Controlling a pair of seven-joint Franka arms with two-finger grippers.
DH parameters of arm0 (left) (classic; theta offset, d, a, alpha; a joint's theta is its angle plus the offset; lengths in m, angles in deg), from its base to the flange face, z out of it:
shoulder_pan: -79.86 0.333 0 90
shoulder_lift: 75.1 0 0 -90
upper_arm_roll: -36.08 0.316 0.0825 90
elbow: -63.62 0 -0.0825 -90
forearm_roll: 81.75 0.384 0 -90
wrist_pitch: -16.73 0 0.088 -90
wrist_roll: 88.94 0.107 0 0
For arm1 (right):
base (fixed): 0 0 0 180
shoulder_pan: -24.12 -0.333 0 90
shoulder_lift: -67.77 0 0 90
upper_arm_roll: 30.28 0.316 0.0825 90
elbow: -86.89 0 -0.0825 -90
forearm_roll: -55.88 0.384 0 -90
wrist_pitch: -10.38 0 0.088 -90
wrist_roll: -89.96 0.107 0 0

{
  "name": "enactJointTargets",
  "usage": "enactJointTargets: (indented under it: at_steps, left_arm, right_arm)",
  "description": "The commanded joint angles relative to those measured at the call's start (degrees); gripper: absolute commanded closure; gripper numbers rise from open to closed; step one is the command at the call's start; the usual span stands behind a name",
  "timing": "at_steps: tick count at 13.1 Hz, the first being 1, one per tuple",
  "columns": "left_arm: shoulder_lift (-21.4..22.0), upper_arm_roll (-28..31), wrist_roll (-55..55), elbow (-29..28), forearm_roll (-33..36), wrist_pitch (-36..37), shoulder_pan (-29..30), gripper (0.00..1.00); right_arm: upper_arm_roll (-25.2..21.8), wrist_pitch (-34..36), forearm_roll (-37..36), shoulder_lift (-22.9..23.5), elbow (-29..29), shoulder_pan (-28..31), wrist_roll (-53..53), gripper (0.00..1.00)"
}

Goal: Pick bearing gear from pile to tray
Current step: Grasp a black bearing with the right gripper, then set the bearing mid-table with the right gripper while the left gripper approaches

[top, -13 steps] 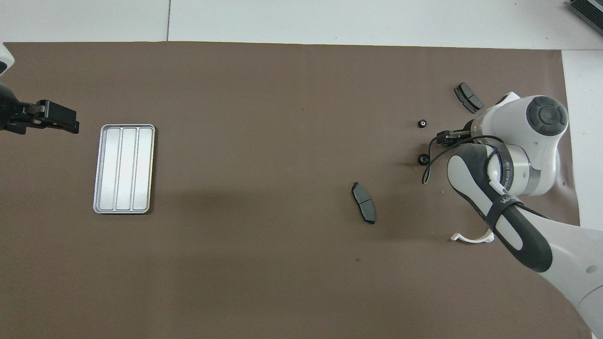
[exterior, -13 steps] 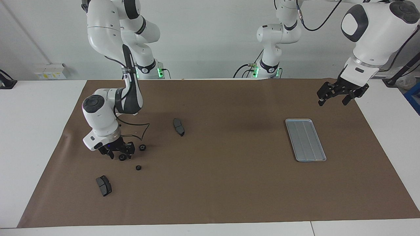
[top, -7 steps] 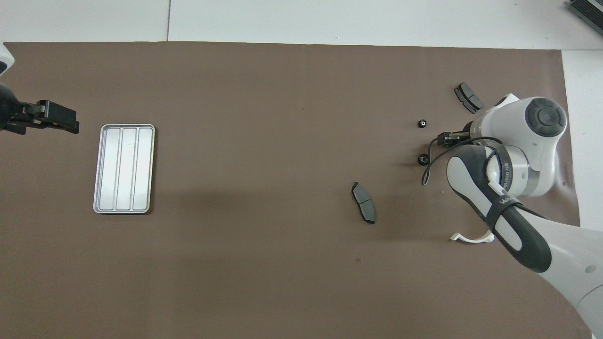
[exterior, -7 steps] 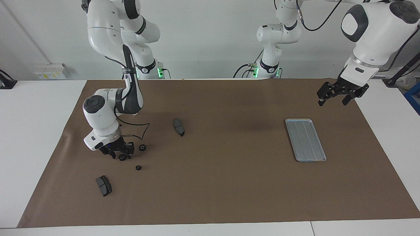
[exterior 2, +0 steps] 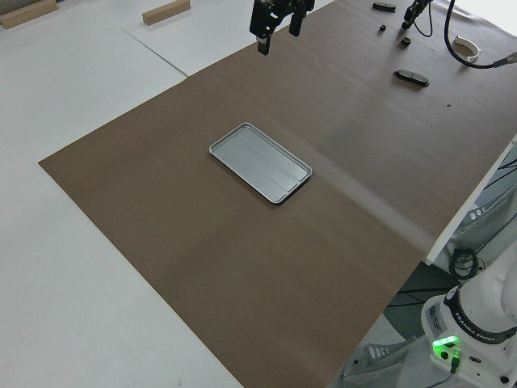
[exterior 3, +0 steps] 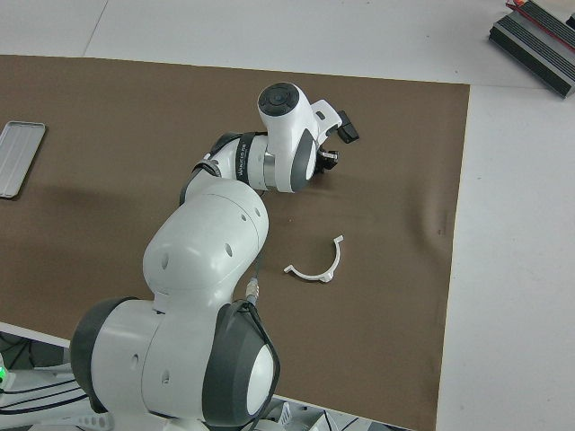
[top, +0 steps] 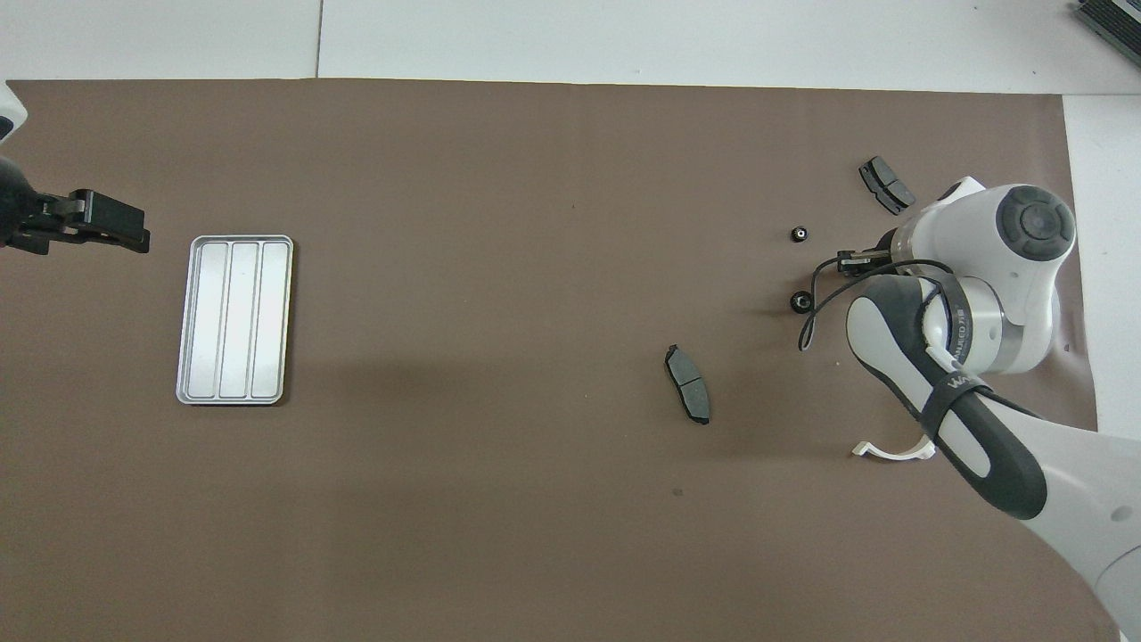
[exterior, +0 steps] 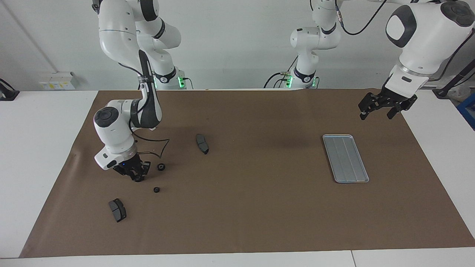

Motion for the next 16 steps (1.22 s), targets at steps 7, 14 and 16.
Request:
enactJointTargets:
  at_steps: [7, 14, 16]
  left_arm:
    - [1.79, 0.21, 0.66, -2.15, -0.58, -0.39, 0.02, 0.0]
    - [1.79, 0.21, 0.66, -2.06, -0.58, -0.39, 0.02, 0.0]
    - [1.79, 0.21, 0.66, -2.15, -0.58, -0.39, 0.02, 0.0]
  right_arm:
    - [1.3, 6.12, 0.67, -8.0, -0.57, -5.36, 0.97, 1.0]
    - [1.21, 9.45, -0.73, -1.33, 10.57, -20.56, 21.54, 1.0]
    - [1.21, 12.61, -2.92, 3.84, 17.58, -24.43, 27.5, 1.0]
